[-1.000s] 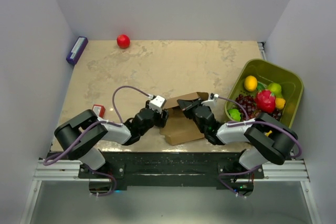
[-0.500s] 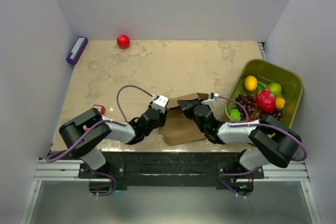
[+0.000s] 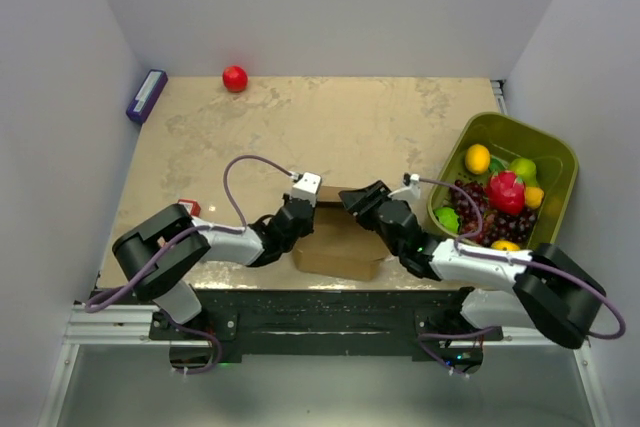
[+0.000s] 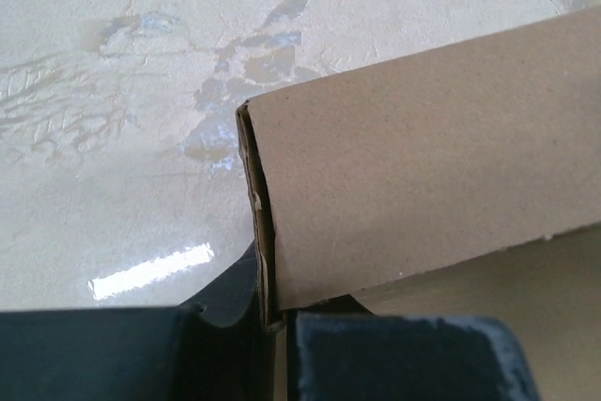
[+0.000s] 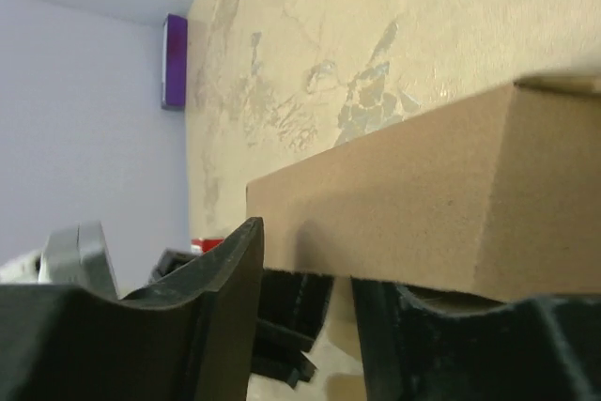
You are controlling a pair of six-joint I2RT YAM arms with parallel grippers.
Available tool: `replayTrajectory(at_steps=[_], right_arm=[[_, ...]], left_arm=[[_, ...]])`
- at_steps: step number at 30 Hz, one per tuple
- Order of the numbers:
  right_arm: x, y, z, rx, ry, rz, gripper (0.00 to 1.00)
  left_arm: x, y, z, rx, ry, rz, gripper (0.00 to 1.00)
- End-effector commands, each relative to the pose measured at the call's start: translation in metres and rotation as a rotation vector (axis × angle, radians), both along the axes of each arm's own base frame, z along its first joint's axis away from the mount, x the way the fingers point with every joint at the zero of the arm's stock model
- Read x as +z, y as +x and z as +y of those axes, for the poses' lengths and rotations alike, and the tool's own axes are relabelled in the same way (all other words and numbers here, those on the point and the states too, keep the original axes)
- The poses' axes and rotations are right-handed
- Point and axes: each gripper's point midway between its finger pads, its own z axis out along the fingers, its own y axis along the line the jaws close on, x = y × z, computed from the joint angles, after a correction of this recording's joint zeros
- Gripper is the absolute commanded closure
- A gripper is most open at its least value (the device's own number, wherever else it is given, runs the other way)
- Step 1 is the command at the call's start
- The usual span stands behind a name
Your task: Fold the paper box
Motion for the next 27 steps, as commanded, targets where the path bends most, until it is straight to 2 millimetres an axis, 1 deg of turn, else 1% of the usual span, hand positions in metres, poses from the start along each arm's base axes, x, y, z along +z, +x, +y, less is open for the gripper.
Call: replayTrajectory(at_steps=[1,2,3,4,5,6,7,8,9,10,13,14,16,18,19,21,22,24,27], right_arm=[[0.039,0.000,-0.011,0.043,-0.142,-0.132,0.35],[0.052,-0.003,-0.012,0.072,-0.180,-0.155,0.29],[0.061,-0.005,-0.015,0.079,-0.202,-0.169,0.25],[0.067,-0.007,-0.018,0.099,-0.273,-0.175,0.21],[0.084,-0.009,-0.024,0.096,-0.286,-0.208,0.19],[0.091,-0.011,-0.028,0.102,-0.317,-0.220,0.17],[0.095,-0.012,-0.034,0.118,-0.398,-0.216,0.15],[0.099,-0.013,-0.041,0.108,-0.437,-0.215,0.14],[0.102,-0.015,-0.046,0.111,-0.472,-0.212,0.13],[0.102,-0.018,-0.053,0.130,-0.554,-0.200,0.13],[0.094,-0.022,-0.068,0.152,-0.699,-0.142,0.13],[0.091,-0.024,-0.072,0.156,-0.726,-0.126,0.13],[0.084,-0.027,-0.080,0.169,-0.791,-0.092,0.13],[0.079,-0.031,-0.081,0.194,-0.804,-0.083,0.12],[0.072,-0.035,-0.082,0.214,-0.811,-0.077,0.12],[0.062,-0.038,-0.084,0.226,-0.820,-0.073,0.15],[0.054,-0.039,-0.084,0.229,-0.827,-0.064,0.15],[0.049,-0.038,-0.084,0.230,-0.829,-0.060,0.16],[0.046,-0.032,-0.080,0.215,-0.824,-0.069,0.19]], left_arm=[[0.011,0.010,0.004,0.004,-0.008,0.047,1.00],[0.011,0.012,0.005,-0.014,-0.027,0.077,1.00],[0.014,0.013,0.006,-0.025,-0.051,0.087,1.00],[0.017,0.015,0.006,-0.041,-0.072,0.102,1.00],[0.016,0.017,0.008,-0.069,-0.098,0.147,1.00],[0.020,0.019,0.008,-0.085,-0.111,0.156,1.00],[0.021,0.020,0.009,-0.097,-0.114,0.169,1.00],[0.024,0.020,0.010,-0.118,-0.115,0.194,1.00],[0.025,0.021,0.011,-0.134,-0.105,0.205,1.00],[0.025,0.022,0.012,-0.141,-0.103,0.222,1.00],[0.028,0.026,0.020,-0.164,-0.134,0.281,1.00],[0.030,0.028,0.026,-0.167,-0.150,0.306,1.00],[0.036,0.033,0.029,-0.168,-0.159,0.312,1.00],[0.035,0.036,0.040,-0.151,-0.154,0.336,1.00],[0.037,0.040,0.045,-0.138,-0.157,0.342,1.00],[0.039,0.041,0.044,-0.151,-0.179,0.354,1.00],[0.039,0.042,0.043,-0.153,-0.185,0.354,1.00],[0.040,0.043,0.042,-0.158,-0.190,0.355,1.00],[0.039,0.042,0.042,-0.160,-0.193,0.360,1.00]])
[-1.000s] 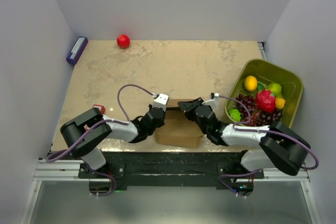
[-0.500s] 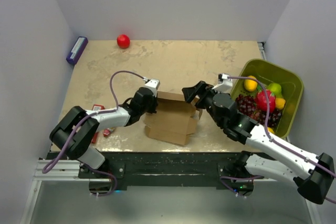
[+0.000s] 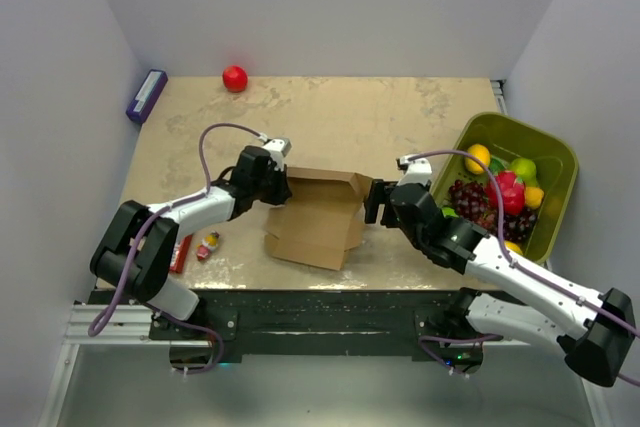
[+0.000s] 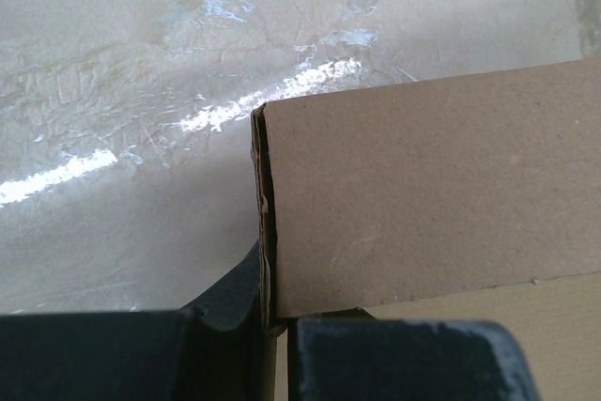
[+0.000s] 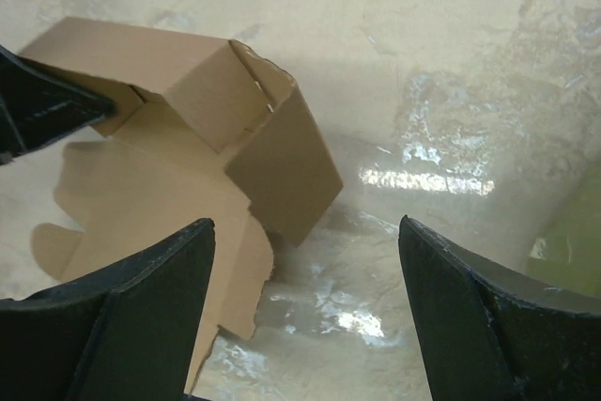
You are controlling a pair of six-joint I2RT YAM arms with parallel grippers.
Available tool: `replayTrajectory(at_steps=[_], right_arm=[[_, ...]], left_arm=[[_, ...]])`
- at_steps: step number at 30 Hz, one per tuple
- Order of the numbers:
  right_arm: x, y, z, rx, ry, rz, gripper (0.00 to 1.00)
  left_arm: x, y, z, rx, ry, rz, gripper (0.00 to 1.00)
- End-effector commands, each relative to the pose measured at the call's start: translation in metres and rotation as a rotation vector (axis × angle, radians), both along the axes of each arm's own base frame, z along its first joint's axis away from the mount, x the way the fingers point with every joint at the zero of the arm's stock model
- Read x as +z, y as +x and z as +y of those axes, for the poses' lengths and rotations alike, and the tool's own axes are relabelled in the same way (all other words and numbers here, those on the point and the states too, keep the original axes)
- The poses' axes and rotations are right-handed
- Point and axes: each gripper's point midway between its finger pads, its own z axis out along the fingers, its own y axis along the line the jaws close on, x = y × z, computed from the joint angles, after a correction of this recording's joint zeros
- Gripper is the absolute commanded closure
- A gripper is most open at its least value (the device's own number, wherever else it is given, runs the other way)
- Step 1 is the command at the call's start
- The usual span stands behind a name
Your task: Fold the paper box
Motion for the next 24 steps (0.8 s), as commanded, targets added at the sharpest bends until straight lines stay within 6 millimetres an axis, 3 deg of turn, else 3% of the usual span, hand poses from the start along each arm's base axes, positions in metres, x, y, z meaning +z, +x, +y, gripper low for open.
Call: replayTrajectory(at_steps=[1,7,14,21,24], right_arm=[[0.001,0.010,0.003,-0.003,-0.012,-0.038,0.21],[0.004,0.029,0.022,-0.013,-0.022,-0.057,0.25],[-0.011,0.042,0.012,-0.103,-0.123,-0.060,0.26],[-0.012,0.050,0.000,-0.178,-0.177,-0.106,0.42],[-0.012,0.053,-0.002,-0.192,-0.197,-0.117,0.57]], left_arm=[[0.022,0.005,-0.011,-0.049,-0.052,-0.036,1.00],[0.025,0.006,-0.010,-0.038,-0.051,-0.044,1.00],[0.028,0.008,-0.007,-0.017,-0.052,-0.056,1.00],[0.029,0.015,-0.001,0.039,-0.048,-0.098,1.00],[0.027,0.018,-0.002,0.052,-0.060,-0.100,1.00]])
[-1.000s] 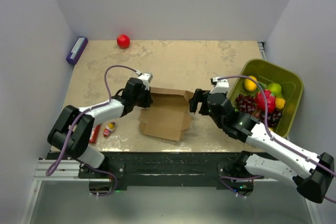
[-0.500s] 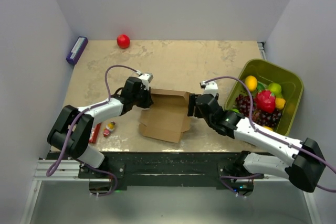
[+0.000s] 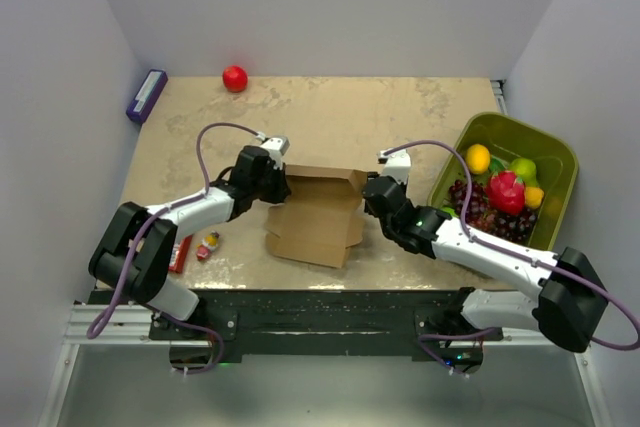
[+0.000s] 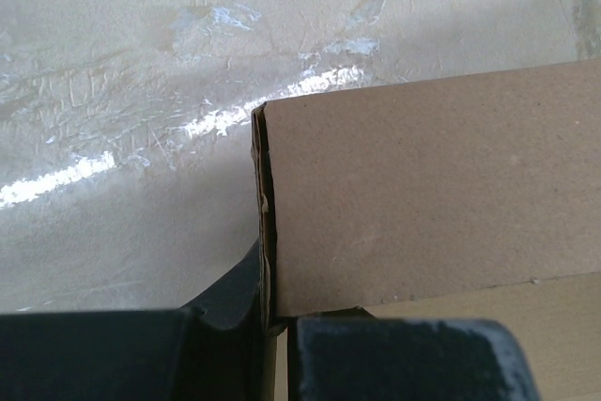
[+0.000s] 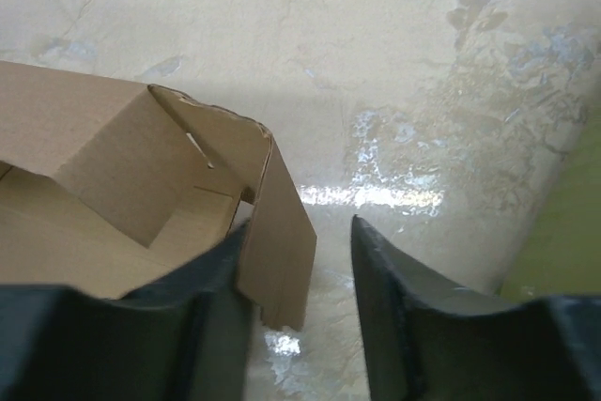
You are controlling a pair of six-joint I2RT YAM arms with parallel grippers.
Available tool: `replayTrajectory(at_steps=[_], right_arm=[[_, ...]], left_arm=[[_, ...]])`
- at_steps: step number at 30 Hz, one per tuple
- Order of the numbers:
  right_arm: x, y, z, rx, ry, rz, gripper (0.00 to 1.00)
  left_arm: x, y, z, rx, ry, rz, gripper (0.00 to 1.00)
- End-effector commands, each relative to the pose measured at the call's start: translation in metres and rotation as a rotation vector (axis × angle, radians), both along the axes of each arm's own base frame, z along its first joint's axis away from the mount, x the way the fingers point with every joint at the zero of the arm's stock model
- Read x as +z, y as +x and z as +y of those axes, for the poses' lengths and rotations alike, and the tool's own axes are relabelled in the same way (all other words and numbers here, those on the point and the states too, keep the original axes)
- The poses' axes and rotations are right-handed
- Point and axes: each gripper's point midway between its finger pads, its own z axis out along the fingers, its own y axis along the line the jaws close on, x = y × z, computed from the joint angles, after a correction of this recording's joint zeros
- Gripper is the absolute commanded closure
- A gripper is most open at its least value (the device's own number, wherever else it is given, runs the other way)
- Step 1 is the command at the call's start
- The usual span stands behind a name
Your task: Fold the paper box
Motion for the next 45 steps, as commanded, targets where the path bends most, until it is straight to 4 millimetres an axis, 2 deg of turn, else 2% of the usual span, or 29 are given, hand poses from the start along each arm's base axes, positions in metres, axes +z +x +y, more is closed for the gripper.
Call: replayTrajectory(at_steps=[1,4,5,9,12,21,25,30,36,45], right_arm=[[0.019,0.014,-0.003,-0.066,-0.012,-0.090,0.60],[0.017,0.015,-0.002,-0.062,-0.014,-0.089,0.69],[0.016,0.015,-0.002,-0.062,-0.017,-0.086,0.80],[0.016,0.013,0.003,-0.034,-0.003,-0.079,1.00],[0.018,0.010,0.007,-0.019,0.015,-0.075,1.00],[0.016,-0.015,0.009,0.017,0.082,-0.066,1.00],[0.001,-0.024,0.006,0.026,0.070,-0.041,1.00],[-0.005,-0.030,0.006,0.035,0.086,-0.025,1.00],[-0.002,-0.034,0.010,0.045,0.109,-0.026,1.00],[-0.012,-0.048,0.003,0.053,0.110,0.004,1.00]], left_arm=[[0.024,0.018,-0.003,0.041,-0.053,-0.094,1.00],[0.024,0.019,-0.005,0.043,-0.061,-0.098,1.00],[0.024,0.020,-0.005,0.044,-0.064,-0.100,1.00],[0.020,0.022,0.001,0.071,-0.043,-0.116,1.00],[0.013,0.025,0.011,0.117,-0.003,-0.120,1.00],[-0.001,0.041,0.032,0.243,0.088,-0.122,1.00],[-0.007,0.047,0.037,0.261,0.128,-0.124,1.00],[-0.013,0.052,0.042,0.288,0.168,-0.119,1.00],[-0.024,0.050,0.056,0.334,0.231,-0.098,1.00],[-0.025,0.055,0.068,0.382,0.288,-0.094,1.00]])
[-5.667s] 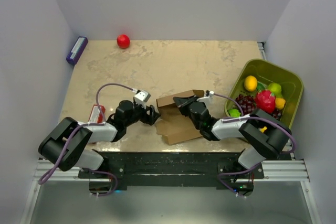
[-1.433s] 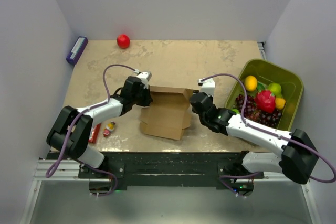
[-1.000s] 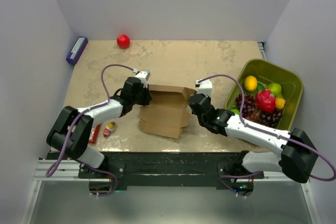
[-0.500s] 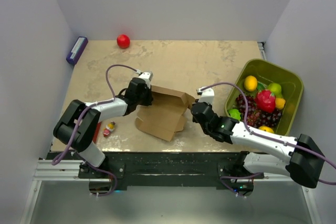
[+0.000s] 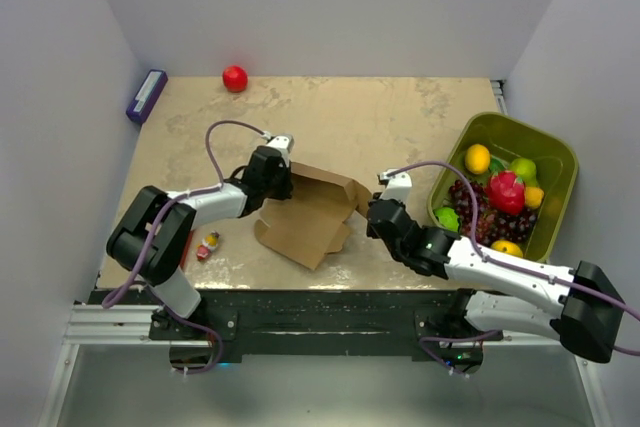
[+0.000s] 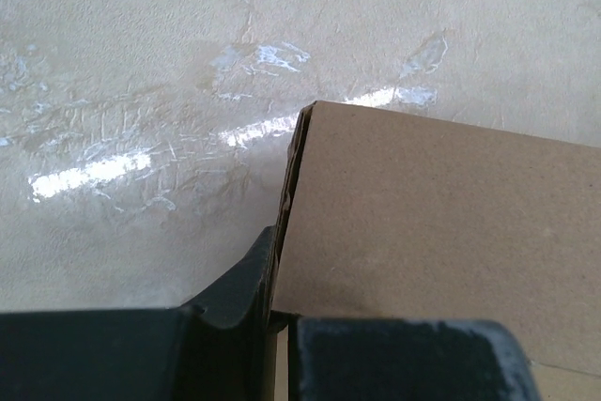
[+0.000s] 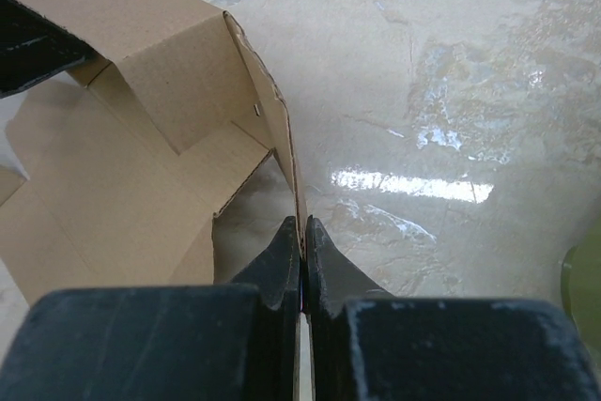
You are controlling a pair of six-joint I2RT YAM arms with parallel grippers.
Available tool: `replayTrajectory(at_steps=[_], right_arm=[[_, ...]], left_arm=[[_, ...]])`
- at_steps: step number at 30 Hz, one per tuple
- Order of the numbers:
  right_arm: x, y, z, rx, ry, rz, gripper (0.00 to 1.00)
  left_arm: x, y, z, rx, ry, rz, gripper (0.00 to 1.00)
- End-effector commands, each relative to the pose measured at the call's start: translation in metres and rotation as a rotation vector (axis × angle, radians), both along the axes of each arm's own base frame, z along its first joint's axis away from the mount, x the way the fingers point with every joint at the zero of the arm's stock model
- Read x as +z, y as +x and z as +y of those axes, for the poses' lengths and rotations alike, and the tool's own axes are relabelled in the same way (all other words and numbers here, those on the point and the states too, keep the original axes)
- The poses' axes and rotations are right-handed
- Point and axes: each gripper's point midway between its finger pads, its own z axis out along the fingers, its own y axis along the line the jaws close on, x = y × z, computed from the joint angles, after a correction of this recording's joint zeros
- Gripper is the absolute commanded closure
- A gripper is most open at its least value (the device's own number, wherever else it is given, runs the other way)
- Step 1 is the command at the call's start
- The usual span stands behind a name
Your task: Fold the paper box
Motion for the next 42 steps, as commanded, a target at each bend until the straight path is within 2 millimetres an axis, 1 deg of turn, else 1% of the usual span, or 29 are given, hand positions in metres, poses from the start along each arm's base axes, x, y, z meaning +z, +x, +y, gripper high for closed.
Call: replayTrajectory(at_steps=[1,6,10,13,14,15,16,17,18,19,20,24,25,27,28,30,34,37,38,39,41,42], right_arm=[[0.004,-0.005,-0.017,-0.054,0.004,-0.020,1.00],[0.005,-0.006,-0.017,-0.057,0.012,-0.022,1.00],[0.006,-0.007,-0.014,-0.051,0.012,-0.020,1.00],[0.005,-0.008,-0.014,-0.050,0.018,-0.018,1.00],[0.004,-0.008,-0.014,-0.045,0.016,-0.018,1.00],[0.005,-0.008,-0.012,-0.040,0.024,-0.025,1.00],[0.005,-0.007,-0.013,-0.041,0.021,-0.028,1.00],[0.005,-0.007,-0.013,-0.042,0.022,-0.031,1.00],[0.006,-0.005,-0.012,-0.051,0.025,-0.041,1.00],[0.007,-0.004,-0.012,-0.053,0.029,-0.046,1.00],[0.008,-0.002,-0.009,-0.056,0.043,-0.054,1.00],[0.004,0.002,0.000,-0.041,0.064,-0.063,1.00],[-0.001,0.002,0.002,-0.038,0.053,-0.055,1.00],[-0.003,0.004,0.005,-0.037,0.050,-0.052,1.00],[-0.008,0.005,0.007,-0.032,0.036,-0.041,1.00],[-0.011,0.005,0.007,-0.031,0.027,-0.036,1.00],[-0.021,0.002,0.003,-0.032,0.009,-0.026,1.00],[-0.025,0.001,0.003,-0.030,0.008,-0.020,1.00],[-0.026,0.001,0.002,-0.031,0.007,-0.019,1.00],[-0.027,0.001,0.002,-0.031,0.003,-0.016,1.00],[-0.026,0.002,0.003,-0.031,0.003,-0.016,1.00],[-0.027,0.001,0.003,-0.029,0.000,-0.016,1.00]], left_arm=[[-0.004,0.025,0.064,0.262,0.196,-0.044,1.00],[-0.005,0.028,0.067,0.283,0.203,-0.037,1.00],[-0.005,0.029,0.076,0.322,0.237,-0.039,1.00],[-0.001,0.030,0.076,0.324,0.235,-0.041,1.00],[-0.003,0.028,0.075,0.312,0.233,-0.035,1.00],[-0.001,0.030,0.069,0.289,0.207,-0.056,1.00],[0.004,0.029,0.056,0.218,0.157,-0.068,1.00],[0.001,0.026,0.050,0.187,0.122,-0.085,1.00],[0.005,0.023,0.046,0.159,0.096,-0.099,1.00],[0.004,0.019,0.041,0.126,0.080,-0.098,1.00],[-0.002,0.013,0.043,0.119,0.082,-0.089,1.00],[-0.016,0.003,0.041,0.078,0.091,-0.050,1.00],[-0.019,0.001,0.040,0.074,0.089,-0.042,1.00],[-0.022,-0.001,0.035,0.055,0.077,-0.038,1.00],[-0.021,-0.001,0.033,0.051,0.069,-0.040,1.00],[-0.019,0.001,0.029,0.041,0.046,-0.050,1.00],[-0.014,0.002,0.021,0.006,0.016,-0.077,0.88],[-0.014,0.001,0.018,-0.023,0.011,-0.084,0.78],[-0.012,0.002,0.018,-0.028,0.008,-0.095,0.76],[-0.011,0.001,0.017,-0.039,0.010,-0.101,0.71],[-0.007,0.001,0.016,-0.049,0.002,-0.120,0.66],[-0.007,0.000,0.016,-0.059,0.004,-0.126,0.62]])
